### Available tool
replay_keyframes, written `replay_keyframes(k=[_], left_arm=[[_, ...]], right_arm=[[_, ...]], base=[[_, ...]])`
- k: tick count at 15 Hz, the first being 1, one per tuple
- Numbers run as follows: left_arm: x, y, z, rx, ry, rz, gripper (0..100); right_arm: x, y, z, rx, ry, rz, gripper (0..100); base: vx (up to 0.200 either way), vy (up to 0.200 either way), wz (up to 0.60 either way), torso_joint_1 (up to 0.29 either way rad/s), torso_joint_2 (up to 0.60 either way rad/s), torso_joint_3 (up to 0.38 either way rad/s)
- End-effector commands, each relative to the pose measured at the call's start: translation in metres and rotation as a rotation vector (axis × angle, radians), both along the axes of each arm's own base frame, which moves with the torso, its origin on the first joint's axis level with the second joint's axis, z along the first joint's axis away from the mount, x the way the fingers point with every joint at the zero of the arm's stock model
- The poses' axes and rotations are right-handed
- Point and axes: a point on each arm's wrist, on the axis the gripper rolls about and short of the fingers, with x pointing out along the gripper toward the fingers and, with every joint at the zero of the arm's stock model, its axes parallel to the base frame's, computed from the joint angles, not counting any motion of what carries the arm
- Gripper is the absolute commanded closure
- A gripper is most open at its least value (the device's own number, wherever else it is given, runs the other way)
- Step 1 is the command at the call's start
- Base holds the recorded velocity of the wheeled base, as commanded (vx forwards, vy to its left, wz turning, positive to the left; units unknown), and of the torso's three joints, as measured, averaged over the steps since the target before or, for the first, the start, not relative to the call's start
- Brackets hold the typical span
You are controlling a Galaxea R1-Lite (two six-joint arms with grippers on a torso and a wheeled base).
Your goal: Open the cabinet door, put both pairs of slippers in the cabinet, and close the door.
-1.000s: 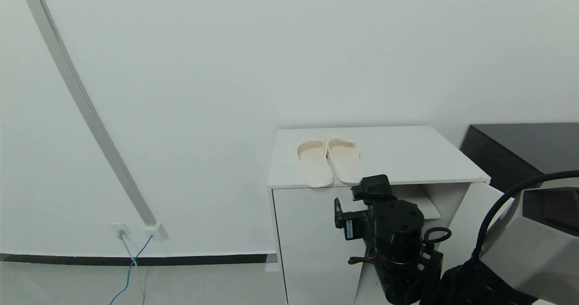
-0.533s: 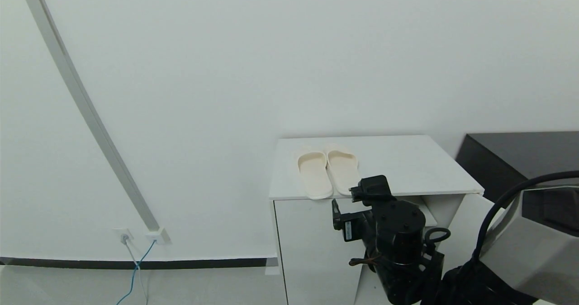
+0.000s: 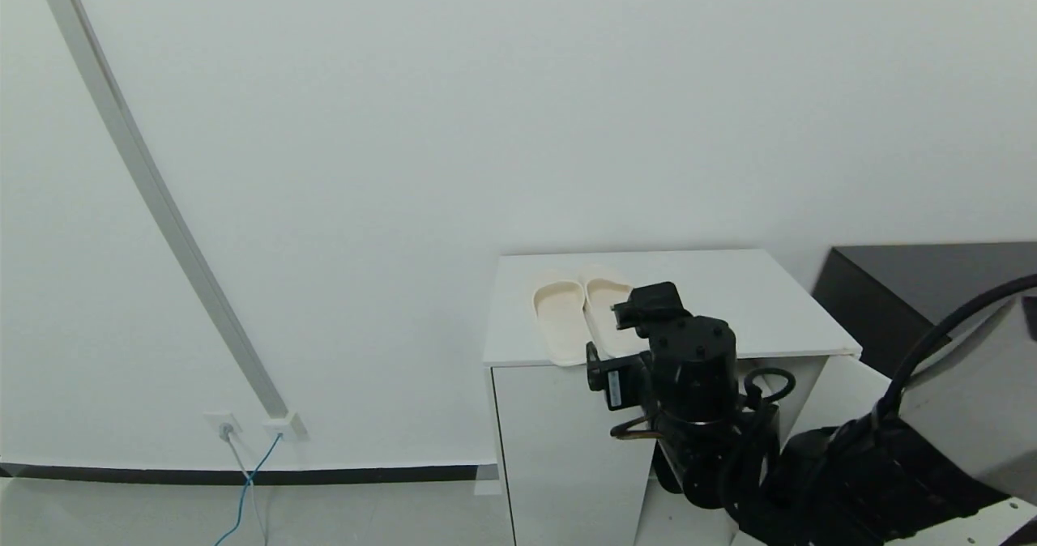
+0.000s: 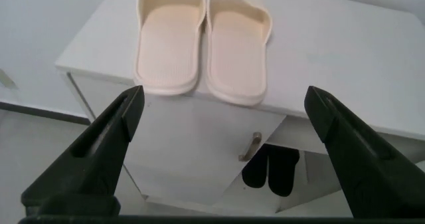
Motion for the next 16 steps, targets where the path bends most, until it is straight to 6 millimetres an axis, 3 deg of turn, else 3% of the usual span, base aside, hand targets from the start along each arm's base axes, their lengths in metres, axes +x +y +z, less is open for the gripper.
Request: replay_keyframes(k=[1,4,6,8,11,16], left_arm=[[0.0,0.0,0.0,0.0,0.002,0.001,100],[0.0,0.0,0.0,0.0,0.002,0.001,100],[0.0,0.0,0.0,0.0,0.002,0.001,100],[0.0,0.0,0.0,-0.002,0.002,0.001,100],[0.0,0.0,0.0,-0.002,0.002,-0.001,100],[0.0,0.0,0.0,-0.002,0.002,0.001,100]], right_arm=[[0.005,0.006,0.038,0.068,-0.021,-0.006,0],[0.01,0.01,0.061,0.081,0.029,-0.017,0],[0.01,0.012,0.067,0.091,0.045,-0.019,0],[0.011,0.012,0.064,0.095,0.055,-0.015,0],[0.007,0.01,0.047,0.095,0.115,0.019,0],[0.002,0.005,0.0,0.052,0.246,0.042,0]], base=[[0.0,0.0,0.0,0.0,0.0,0.0],[0.0,0.0,0.0,0.0,0.0,0.0],[0.0,0.0,0.0,0.0,0.0,0.0],[0.2,0.0,0.0,0.002,0.0,0.002],[0.2,0.0,0.0,0.001,0.0,0.002],[0.16,0.0,0.0,0.004,0.0,0.0]])
